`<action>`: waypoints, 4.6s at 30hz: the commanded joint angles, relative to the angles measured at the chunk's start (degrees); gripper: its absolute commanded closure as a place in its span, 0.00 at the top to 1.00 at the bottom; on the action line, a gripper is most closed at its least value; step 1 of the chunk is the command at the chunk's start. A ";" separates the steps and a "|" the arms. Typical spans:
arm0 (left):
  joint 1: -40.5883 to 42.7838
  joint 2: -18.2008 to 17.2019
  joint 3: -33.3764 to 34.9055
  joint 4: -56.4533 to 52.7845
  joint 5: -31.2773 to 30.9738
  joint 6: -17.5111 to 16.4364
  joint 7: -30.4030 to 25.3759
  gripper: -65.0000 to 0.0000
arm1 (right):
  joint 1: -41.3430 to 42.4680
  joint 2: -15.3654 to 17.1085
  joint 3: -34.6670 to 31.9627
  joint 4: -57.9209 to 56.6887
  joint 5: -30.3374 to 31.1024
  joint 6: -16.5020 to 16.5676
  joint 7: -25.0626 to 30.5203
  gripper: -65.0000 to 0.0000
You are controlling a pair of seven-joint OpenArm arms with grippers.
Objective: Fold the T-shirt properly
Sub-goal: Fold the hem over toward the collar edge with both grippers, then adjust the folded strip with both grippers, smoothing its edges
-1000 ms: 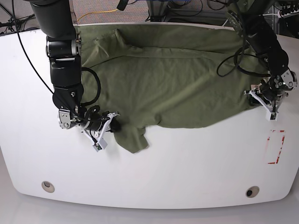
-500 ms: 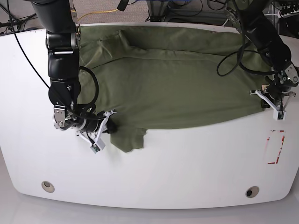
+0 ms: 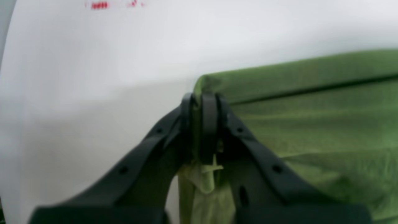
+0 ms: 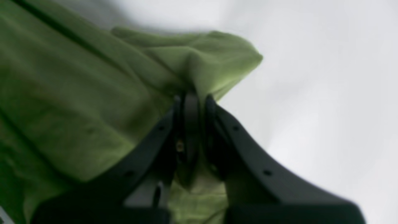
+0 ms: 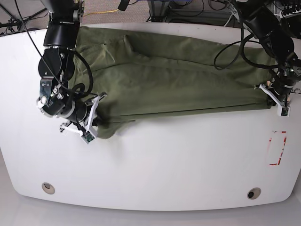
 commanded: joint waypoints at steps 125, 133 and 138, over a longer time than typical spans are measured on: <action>6.27 -5.07 0.26 12.38 -7.73 0.99 11.38 0.00 | -23.71 -6.59 13.20 11.00 15.44 -0.40 -0.84 0.60; 11.28 -4.63 -2.90 12.03 -7.73 0.99 11.38 0.00 | -23.71 -6.50 13.11 11.00 15.53 -0.40 -0.84 0.60; 12.34 -6.12 -3.08 9.48 -7.38 0.99 11.38 0.00 | -23.80 -6.59 12.93 11.09 15.88 -0.40 -0.84 0.60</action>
